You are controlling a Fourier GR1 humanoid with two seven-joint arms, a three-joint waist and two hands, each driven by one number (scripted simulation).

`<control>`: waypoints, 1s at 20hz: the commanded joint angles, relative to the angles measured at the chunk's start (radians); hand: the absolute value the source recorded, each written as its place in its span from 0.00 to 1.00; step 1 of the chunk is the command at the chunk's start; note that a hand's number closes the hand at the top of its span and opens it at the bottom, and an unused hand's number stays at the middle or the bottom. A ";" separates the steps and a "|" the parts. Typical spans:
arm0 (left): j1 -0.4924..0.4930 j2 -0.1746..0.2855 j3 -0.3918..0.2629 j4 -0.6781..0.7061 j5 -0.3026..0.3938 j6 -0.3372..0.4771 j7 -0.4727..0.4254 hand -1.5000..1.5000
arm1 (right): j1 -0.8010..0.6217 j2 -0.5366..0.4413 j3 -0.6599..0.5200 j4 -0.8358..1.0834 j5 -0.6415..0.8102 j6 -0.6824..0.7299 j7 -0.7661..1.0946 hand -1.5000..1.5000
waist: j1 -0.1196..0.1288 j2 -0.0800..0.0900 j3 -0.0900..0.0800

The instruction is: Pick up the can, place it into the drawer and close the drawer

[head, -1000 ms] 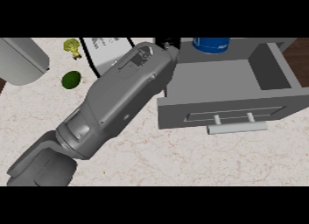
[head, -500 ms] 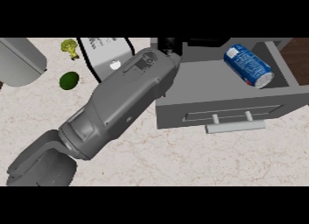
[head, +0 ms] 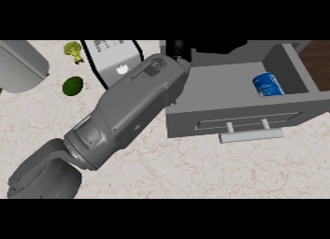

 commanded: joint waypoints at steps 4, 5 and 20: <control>-0.004 0.000 -0.017 -0.015 0.069 0.009 -0.039 0.00 | -0.061 -0.041 -0.004 0.002 0.023 -0.018 0.003 0.00 | 0.004 0.001 0.000; 0.018 0.000 -0.001 0.011 0.072 0.007 -0.084 0.00 | -0.036 -0.019 -0.013 -0.010 0.063 0.038 -0.073 0.00 | -0.012 0.005 0.000; -0.010 0.000 -0.013 -0.032 0.118 0.018 -0.182 0.00 | -0.205 -0.051 0.187 -0.130 0.616 0.070 -0.234 0.00 | 0.051 -0.002 -0.001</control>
